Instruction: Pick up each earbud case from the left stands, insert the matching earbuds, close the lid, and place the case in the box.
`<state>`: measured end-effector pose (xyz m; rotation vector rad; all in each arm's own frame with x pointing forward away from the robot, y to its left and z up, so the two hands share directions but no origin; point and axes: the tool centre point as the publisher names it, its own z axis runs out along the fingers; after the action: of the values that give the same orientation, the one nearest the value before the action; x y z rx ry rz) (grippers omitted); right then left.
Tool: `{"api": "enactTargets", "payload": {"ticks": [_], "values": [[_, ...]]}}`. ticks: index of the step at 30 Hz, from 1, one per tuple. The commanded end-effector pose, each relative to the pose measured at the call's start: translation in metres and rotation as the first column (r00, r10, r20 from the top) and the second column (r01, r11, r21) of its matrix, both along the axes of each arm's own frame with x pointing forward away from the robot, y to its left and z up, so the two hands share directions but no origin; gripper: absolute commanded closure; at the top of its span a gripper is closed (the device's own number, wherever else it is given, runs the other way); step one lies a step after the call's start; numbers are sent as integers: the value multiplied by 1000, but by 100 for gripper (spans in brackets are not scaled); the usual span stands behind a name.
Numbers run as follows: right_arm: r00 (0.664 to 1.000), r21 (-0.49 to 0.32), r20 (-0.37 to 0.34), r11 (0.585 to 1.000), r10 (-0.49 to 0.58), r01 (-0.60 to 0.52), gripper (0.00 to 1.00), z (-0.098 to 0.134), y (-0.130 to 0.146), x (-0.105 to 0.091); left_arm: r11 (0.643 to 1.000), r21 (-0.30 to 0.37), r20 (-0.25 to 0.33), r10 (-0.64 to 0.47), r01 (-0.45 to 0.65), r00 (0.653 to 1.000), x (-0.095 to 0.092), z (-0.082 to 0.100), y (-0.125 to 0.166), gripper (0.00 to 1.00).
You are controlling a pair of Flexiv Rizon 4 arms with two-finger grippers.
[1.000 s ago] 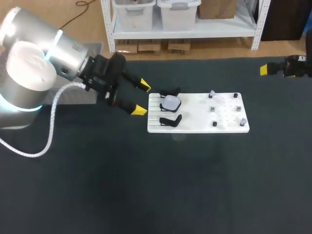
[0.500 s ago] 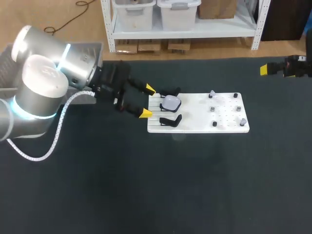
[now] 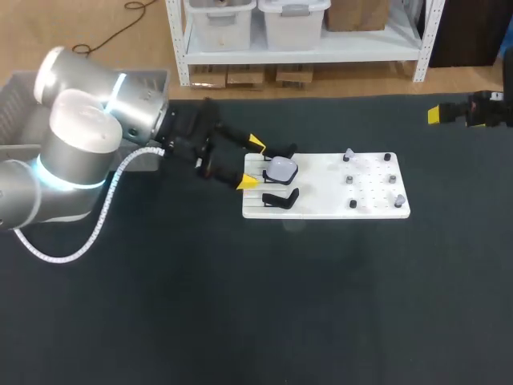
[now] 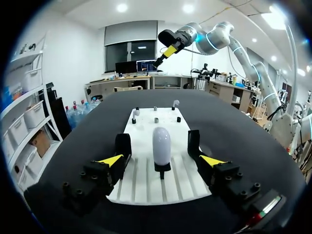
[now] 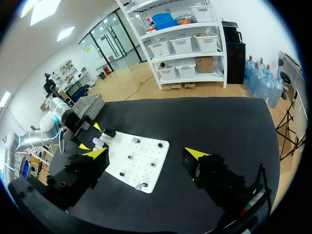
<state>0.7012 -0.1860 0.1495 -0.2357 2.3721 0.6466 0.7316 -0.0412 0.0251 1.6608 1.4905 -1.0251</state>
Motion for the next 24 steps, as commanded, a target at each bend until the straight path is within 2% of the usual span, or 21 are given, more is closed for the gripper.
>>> {"api": "enactTargets", "payload": {"ticks": [1, 12, 15, 24], "values": [[1000, -2, 0, 1000, -1, 1, 0, 0, 0, 0, 1000, -4, -10, -9, 9, 1000, 8, -4, -7, 0], [1000, -2, 0, 1000, -1, 1, 0, 0, 0, 0, 999, -28, -22, -17, 16, 1000, 5, -5, -20, 0], [1000, -2, 0, 1000, -1, 1, 0, 0, 0, 0, 1000, -15, 3, -24, 24, 1000, 3, -8, -24, 0], [1000, -2, 0, 1000, -1, 1, 0, 0, 0, 0, 1000, -14, -5, -27, 27, 1000, 5, -13, -30, 0]]}}
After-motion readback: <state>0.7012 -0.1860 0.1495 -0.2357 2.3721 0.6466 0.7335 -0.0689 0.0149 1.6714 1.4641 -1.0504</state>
